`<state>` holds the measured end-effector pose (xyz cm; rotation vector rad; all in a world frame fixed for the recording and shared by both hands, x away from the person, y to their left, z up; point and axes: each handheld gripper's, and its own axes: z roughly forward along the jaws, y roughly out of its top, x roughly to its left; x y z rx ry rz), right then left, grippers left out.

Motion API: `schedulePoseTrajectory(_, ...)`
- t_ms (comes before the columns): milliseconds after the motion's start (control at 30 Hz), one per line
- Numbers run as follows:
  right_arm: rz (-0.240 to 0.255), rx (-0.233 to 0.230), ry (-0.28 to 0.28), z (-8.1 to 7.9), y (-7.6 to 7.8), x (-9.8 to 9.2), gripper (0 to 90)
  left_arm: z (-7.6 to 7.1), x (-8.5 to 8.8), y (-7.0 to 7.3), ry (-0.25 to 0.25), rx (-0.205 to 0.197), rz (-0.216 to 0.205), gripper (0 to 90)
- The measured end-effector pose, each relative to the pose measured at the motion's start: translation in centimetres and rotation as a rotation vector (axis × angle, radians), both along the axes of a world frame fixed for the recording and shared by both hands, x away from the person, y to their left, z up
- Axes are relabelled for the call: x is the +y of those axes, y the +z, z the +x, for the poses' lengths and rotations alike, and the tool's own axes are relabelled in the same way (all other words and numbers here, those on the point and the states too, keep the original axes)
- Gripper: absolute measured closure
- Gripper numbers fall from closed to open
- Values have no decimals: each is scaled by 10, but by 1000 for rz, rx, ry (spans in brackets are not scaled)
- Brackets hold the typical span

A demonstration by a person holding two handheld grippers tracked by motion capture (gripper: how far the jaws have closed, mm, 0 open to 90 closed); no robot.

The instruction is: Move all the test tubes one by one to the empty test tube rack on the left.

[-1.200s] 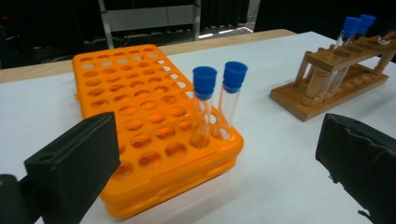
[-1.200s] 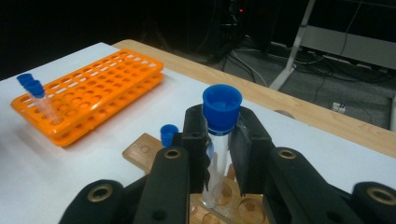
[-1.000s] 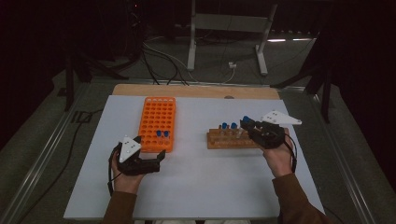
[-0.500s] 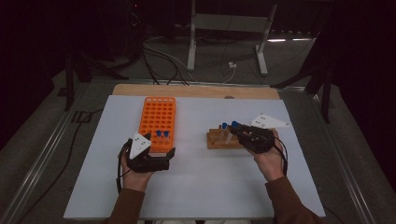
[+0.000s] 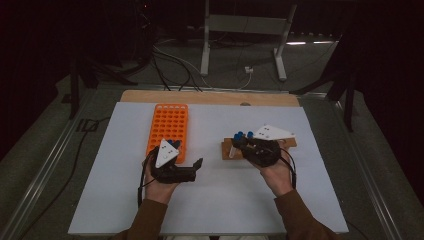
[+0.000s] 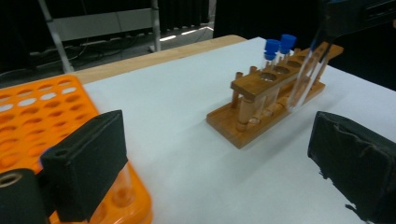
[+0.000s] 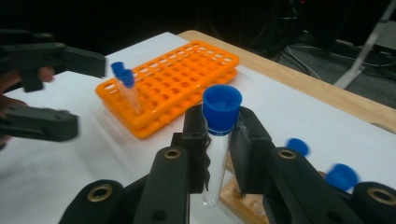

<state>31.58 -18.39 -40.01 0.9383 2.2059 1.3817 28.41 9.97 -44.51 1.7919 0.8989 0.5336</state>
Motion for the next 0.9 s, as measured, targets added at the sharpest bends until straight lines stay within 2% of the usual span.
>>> schedulePoseTrajectory(333,-3,18,58,-4,-4,22,770,4,-24,-2,-68,11,1,177)
schedulePoseTrajectory(467,5,23,72,-5,-5,28,770,5,-31,-4,-91,14,-2,256)
schedulePoseTrajectory(733,16,33,93,-7,-7,36,769,6,-41,-6,-104,4,0,388)
schedulePoseTrajectory(900,25,42,105,-8,-9,40,769,5,-45,-5,-100,-11,7,501)
